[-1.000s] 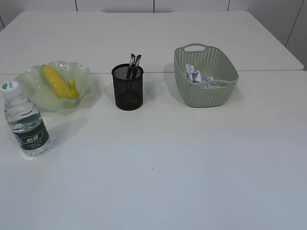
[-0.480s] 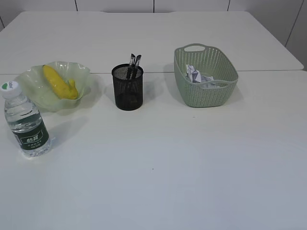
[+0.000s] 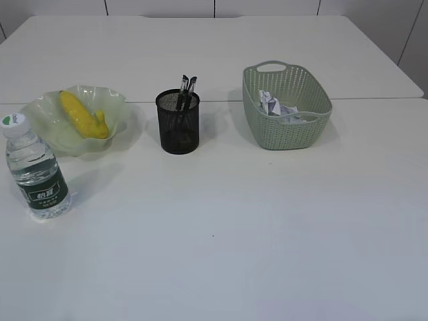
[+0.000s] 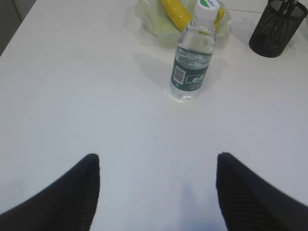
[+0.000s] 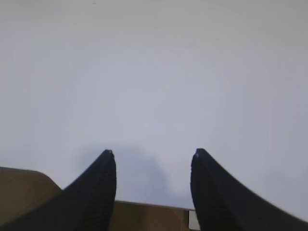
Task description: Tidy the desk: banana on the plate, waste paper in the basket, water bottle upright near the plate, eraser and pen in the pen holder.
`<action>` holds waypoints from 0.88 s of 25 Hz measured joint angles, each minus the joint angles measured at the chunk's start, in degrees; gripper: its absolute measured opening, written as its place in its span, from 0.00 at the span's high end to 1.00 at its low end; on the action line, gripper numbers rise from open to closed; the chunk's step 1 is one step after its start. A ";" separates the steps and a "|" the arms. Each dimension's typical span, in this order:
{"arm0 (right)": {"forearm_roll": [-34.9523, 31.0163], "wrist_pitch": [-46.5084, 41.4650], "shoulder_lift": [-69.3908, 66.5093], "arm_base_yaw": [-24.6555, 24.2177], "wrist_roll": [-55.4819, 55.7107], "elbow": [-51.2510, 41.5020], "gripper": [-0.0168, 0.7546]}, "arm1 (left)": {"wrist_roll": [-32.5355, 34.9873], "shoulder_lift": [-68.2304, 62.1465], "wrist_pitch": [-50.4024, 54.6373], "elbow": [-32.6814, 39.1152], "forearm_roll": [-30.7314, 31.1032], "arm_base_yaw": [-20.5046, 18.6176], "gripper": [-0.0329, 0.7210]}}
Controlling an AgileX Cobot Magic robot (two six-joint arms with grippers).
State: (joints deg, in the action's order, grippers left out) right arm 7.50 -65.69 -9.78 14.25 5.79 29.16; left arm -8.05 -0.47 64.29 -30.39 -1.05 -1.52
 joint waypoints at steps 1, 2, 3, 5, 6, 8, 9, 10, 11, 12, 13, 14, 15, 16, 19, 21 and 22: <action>0.00 0.00 0.00 0.00 0.00 -0.45 0.49 | 0.00 0.00 0.00 0.00 0.00 0.00 0.24; 0.00 0.00 0.00 0.00 -0.11 -0.61 0.49 | 0.00 0.00 0.00 0.00 0.00 0.00 0.24; 0.00 0.00 0.00 0.00 -0.11 -0.70 0.49 | 0.00 0.00 0.00 0.00 0.00 0.00 0.24; 0.00 0.04 0.00 0.00 -0.11 -0.70 0.49 | 0.00 0.00 0.00 0.00 0.00 0.00 0.24; 0.00 0.13 0.00 0.00 -0.11 -0.70 0.49 | 0.00 0.00 0.00 0.00 0.00 0.00 0.24; 0.00 0.16 0.00 0.00 -0.11 -0.70 0.49 | 0.00 0.00 0.00 0.00 0.00 0.00 0.24; 0.00 0.16 0.00 0.00 -0.11 -0.70 0.49 | 0.00 0.00 0.00 0.00 0.00 0.00 0.24; 0.00 0.16 0.00 0.00 -0.11 -0.70 0.49 | 0.00 0.00 0.00 0.00 0.00 0.00 0.24; 0.00 0.16 0.00 0.00 -0.11 -0.70 0.49 | 0.00 0.00 0.00 0.00 0.00 0.00 0.24; 0.00 0.28 0.00 0.00 -0.11 -0.70 0.49 | 0.00 0.00 0.00 0.00 0.00 0.00 0.24; 0.00 0.27 0.00 0.00 -0.11 -0.70 0.49 | 0.00 0.00 0.00 0.00 0.00 0.00 0.25; 0.00 0.27 0.00 0.00 -0.11 -0.70 0.49 | 0.00 0.00 0.00 0.00 0.00 0.00 0.25; 0.00 0.27 0.03 0.00 -0.11 -0.70 0.49 | 0.00 0.00 0.00 0.00 0.00 0.00 0.26; 0.00 0.27 0.12 0.00 -0.11 -0.70 0.49 | 0.00 0.00 0.00 0.00 0.00 0.00 0.27; 0.00 0.31 1.33 -0.30 -0.11 -0.70 0.49 | 0.00 0.00 -0.10 0.00 -0.03 0.00 0.28; 0.00 0.31 3.57 -1.48 -0.11 -0.70 0.49 | 0.00 0.00 -0.10 0.00 -0.13 0.00 0.28; 0.00 0.31 4.76 -2.49 -0.11 -0.70 0.49 | 0.10 0.00 -0.10 0.00 -0.13 0.00 0.28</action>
State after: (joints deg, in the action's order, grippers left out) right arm 7.50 -65.38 -5.02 11.77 5.67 28.46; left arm -7.95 -0.47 64.19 -30.39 -1.18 -1.52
